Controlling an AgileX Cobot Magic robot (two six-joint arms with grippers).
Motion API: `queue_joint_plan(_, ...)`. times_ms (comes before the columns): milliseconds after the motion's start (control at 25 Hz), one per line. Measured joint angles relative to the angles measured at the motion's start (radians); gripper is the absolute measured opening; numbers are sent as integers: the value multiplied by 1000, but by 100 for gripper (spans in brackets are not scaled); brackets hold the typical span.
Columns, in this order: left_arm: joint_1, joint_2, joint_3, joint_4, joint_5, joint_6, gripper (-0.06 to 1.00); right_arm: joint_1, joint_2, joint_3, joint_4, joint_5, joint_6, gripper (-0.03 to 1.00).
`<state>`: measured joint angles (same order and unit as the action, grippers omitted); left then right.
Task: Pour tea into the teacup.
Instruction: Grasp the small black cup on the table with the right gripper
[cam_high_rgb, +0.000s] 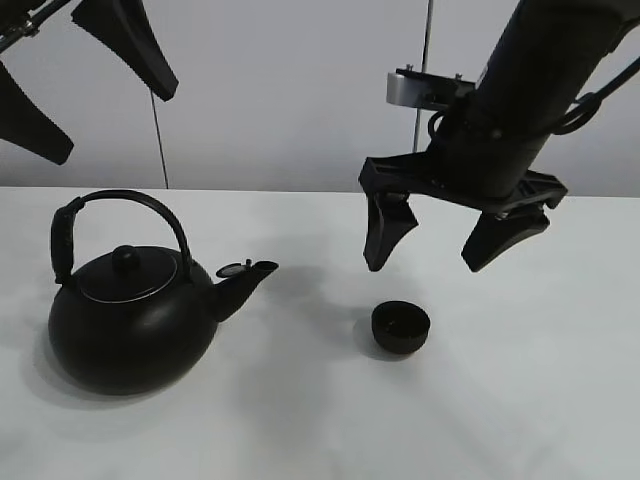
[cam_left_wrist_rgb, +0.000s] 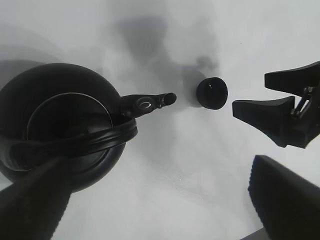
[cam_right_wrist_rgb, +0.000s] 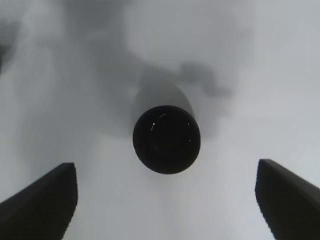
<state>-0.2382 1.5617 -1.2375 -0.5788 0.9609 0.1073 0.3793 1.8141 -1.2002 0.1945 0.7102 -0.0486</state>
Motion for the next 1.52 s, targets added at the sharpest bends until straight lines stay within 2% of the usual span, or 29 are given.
queue_joint_plan(160, 0, 0, 0, 0, 0, 0, 69, 24, 49, 0, -30, -22, 5, 66)
queue_joint_plan(320, 0, 0, 0, 0, -3, 0, 69, 65, 89, 0, -99, -51, 63, 66)
queue_joint_plan(480, 0, 0, 0, 0, -15, 0, 69, 69, 121, 0, -136, -56, 101, 64)
queue_joint_plan(720, 0, 0, 0, 0, -18, 0, 69, 69, 153, -1, -137, -60, 104, 62)
queue_joint_plan(960, 0, 0, 0, 0, -19, 0, 69, 69, 176, -1, -124, -86, 114, 44)
queue_joint_plan(1040, 0, 0, 0, 0, -19, 0, 69, 70, 176, -1, -122, -96, 124, 41)
queue_joint_plan(1520, 0, 0, 0, 0, -19, 0, 69, 73, 176, -1, -122, -101, 135, 40)
